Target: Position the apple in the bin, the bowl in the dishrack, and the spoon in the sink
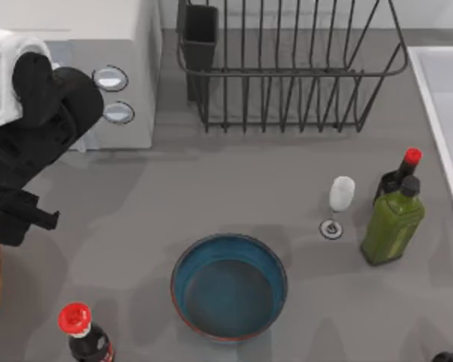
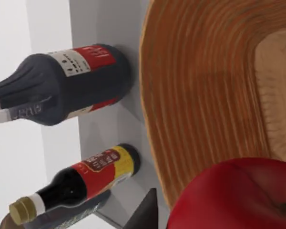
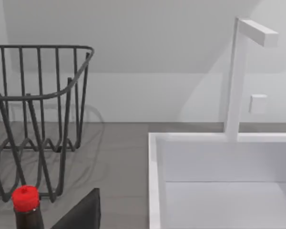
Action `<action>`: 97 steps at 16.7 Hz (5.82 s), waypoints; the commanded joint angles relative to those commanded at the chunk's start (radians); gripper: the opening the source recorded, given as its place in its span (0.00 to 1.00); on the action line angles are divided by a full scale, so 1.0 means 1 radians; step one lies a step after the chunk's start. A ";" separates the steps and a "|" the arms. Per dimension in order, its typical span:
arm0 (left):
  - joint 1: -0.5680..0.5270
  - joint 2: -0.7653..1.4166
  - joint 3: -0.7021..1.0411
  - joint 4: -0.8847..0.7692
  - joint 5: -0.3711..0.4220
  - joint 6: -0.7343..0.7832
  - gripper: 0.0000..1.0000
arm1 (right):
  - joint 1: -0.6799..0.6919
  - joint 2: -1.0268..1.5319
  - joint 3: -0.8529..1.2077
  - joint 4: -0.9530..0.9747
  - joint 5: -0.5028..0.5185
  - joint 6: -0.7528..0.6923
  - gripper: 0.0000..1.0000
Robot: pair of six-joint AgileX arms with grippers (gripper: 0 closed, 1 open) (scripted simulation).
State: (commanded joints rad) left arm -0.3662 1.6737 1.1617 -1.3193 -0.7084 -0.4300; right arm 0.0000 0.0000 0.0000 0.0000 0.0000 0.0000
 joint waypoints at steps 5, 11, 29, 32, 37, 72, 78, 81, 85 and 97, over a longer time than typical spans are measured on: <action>0.071 -0.007 -0.132 0.209 -0.020 0.100 0.00 | 0.000 0.000 0.000 0.000 0.000 0.000 1.00; 0.088 -0.007 -0.154 0.234 -0.025 0.121 0.08 | 0.000 0.000 0.000 0.000 0.000 0.000 1.00; 0.088 -0.007 -0.154 0.234 -0.025 0.121 1.00 | 0.000 0.000 0.000 0.000 0.000 0.000 1.00; 0.087 -0.010 -0.153 0.231 -0.032 0.122 1.00 | 0.000 0.000 0.000 0.000 0.000 0.000 1.00; 0.100 -0.086 -0.201 0.284 0.004 0.137 1.00 | 0.000 0.000 0.000 0.000 0.000 0.000 1.00; 0.366 -1.674 -1.162 1.319 0.708 0.430 1.00 | 0.117 0.151 0.131 -0.099 0.003 0.098 1.00; 0.366 -1.674 -1.162 1.319 0.708 0.430 1.00 | 0.400 0.610 0.515 -0.391 0.014 0.346 1.00; 0.366 -1.674 -1.162 1.319 0.708 0.430 1.00 | 0.537 0.879 0.740 -0.567 0.017 0.477 1.00; 0.366 -1.674 -1.162 1.319 0.708 0.430 1.00 | 0.683 1.237 1.038 -0.801 0.016 0.629 1.00; 0.366 -1.674 -1.162 1.319 0.708 0.430 1.00 | 0.814 1.896 1.571 -1.241 0.002 0.828 1.00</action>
State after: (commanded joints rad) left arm 0.0000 0.0000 0.0000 0.0000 0.0000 0.0000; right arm 0.8139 1.8957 1.5711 -1.2405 0.0016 0.8277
